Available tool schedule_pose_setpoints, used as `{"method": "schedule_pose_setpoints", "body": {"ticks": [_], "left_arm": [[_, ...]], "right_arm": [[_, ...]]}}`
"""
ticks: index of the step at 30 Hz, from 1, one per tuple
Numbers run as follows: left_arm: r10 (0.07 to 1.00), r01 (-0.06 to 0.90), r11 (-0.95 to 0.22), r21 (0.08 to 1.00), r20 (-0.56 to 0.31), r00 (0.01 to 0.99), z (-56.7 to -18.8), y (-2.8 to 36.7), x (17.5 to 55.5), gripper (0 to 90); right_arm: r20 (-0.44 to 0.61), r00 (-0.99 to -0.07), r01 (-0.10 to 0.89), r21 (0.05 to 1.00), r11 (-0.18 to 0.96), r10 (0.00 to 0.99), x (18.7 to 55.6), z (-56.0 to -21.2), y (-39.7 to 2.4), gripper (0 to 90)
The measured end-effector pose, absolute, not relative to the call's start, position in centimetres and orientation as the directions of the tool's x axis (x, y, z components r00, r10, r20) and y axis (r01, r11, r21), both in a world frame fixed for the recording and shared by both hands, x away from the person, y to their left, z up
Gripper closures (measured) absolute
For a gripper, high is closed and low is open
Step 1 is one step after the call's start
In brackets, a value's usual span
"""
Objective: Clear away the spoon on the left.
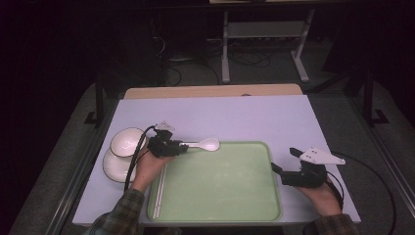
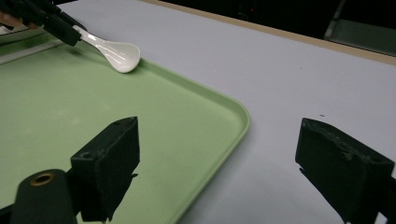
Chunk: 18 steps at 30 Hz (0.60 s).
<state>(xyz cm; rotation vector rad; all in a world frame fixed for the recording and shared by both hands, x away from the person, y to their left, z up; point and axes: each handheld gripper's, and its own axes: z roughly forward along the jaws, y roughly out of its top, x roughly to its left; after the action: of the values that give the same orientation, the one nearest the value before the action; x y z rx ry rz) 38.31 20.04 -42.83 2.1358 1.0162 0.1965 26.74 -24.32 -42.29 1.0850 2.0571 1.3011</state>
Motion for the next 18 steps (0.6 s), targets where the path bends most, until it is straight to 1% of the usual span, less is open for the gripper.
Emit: {"method": "schedule_pose_setpoints", "body": {"ticks": [3, 8, 10, 11, 12, 15, 18], "left_arm": [[0.721, 0.602, -0.403, 0.69, -0.166, 0.673, -42.7, 20.1, 38.3, 61.0], [0.717, 0.577, -0.38, 0.723, -0.165, 0.678, -41.9, 20.1, 38.0, 61.2], [0.705, 0.561, -0.379, 0.736, -0.164, 0.69, -41.4, 19.9, 37.8, 66.5], [0.7, 0.556, -0.379, 0.74, -0.164, 0.695, -41.2, 19.7, 37.8, 70.7], [0.693, 0.544, -0.381, 0.747, -0.159, 0.704, -40.9, 19.4, 37.8, 72.7], [0.676, 0.524, -0.389, 0.758, -0.152, 0.722, -40.5, 18.6, 38.1, 83.1], [0.65, 0.51, -0.405, 0.758, -0.153, 0.744, -40.5, 17.4, 38.7, 90.0]], "right_arm": [[0.021, -0.575, 0.369, 0.899, 0.237, 0.818, 26.7, -42.3, -24.3, 13.0], [0.021, -0.575, 0.37, 0.898, 0.237, 0.818, 26.7, -42.3, -24.3, 13.0], [0.021, -0.574, 0.372, 0.897, 0.238, 0.819, 26.8, -42.3, -24.3, 13.0], [0.022, -0.573, 0.375, 0.896, 0.238, 0.819, 26.8, -42.3, -24.3, 13.0], [0.021, -0.573, 0.374, 0.896, 0.24, 0.819, 26.8, -42.4, -24.3, 13.0], [0.019, -0.573, 0.374, 0.895, 0.241, 0.819, 26.8, -42.4, -24.2, 13.0], [0.022, -0.572, 0.374, 0.896, 0.238, 0.82, 26.7, -42.4, -24.3, 13.0]]}}
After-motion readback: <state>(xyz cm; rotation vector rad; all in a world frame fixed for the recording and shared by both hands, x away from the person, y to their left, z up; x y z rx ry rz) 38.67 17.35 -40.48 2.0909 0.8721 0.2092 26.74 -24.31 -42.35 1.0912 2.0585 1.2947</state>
